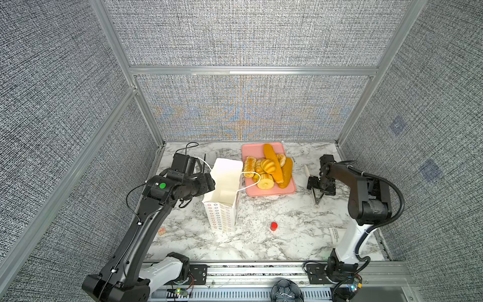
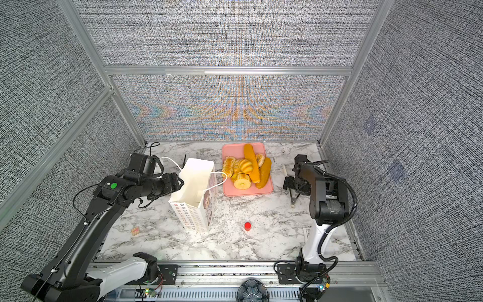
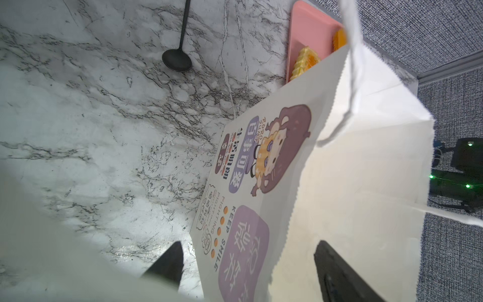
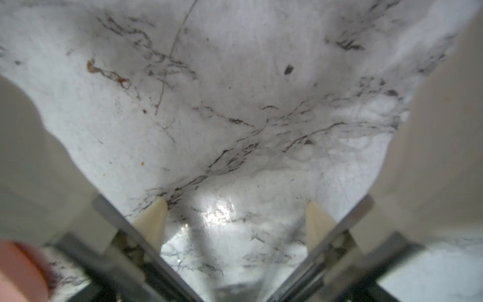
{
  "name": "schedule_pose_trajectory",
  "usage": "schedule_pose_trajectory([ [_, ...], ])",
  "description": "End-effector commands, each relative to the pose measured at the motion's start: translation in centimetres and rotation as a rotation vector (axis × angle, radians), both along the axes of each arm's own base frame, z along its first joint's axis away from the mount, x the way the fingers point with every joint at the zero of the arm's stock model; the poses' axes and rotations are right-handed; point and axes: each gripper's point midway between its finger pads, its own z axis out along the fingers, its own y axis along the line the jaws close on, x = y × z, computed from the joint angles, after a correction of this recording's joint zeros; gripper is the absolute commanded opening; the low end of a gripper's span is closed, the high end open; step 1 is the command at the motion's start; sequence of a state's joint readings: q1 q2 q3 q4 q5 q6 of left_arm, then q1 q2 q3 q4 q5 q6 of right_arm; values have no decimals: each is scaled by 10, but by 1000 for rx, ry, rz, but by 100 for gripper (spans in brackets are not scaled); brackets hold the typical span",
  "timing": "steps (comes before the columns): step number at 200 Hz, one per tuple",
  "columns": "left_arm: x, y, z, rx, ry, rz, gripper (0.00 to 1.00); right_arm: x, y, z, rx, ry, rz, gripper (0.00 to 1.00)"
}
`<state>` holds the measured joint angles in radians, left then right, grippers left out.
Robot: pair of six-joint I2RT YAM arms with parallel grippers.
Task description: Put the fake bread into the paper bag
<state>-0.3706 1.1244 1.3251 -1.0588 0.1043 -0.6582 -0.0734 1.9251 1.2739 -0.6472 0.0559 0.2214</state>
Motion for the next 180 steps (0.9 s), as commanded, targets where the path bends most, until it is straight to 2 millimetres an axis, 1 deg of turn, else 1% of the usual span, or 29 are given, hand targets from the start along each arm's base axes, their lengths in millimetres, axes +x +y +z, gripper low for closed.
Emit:
schedule_pose_trajectory([
  [1,0,2,1,13,1,4,80,2,-2,-2,-16,5,16,89],
  [38,0,2,3,14,3,3,80,3,-2,-4,-15,3,18,81],
  [74,2,3,7,19,-5,3,80,3,-2,-1,-13,-5,19,71],
  [113,4,3,13,19,-20,4,80,7,4,15,15,-53,20,57],
  [142,7,3,16,20,-34,5,80,9,8,31,38,-95,12,50],
  [180,11,3,23,25,-59,1,80,8,17,53,88,-148,14,48],
])
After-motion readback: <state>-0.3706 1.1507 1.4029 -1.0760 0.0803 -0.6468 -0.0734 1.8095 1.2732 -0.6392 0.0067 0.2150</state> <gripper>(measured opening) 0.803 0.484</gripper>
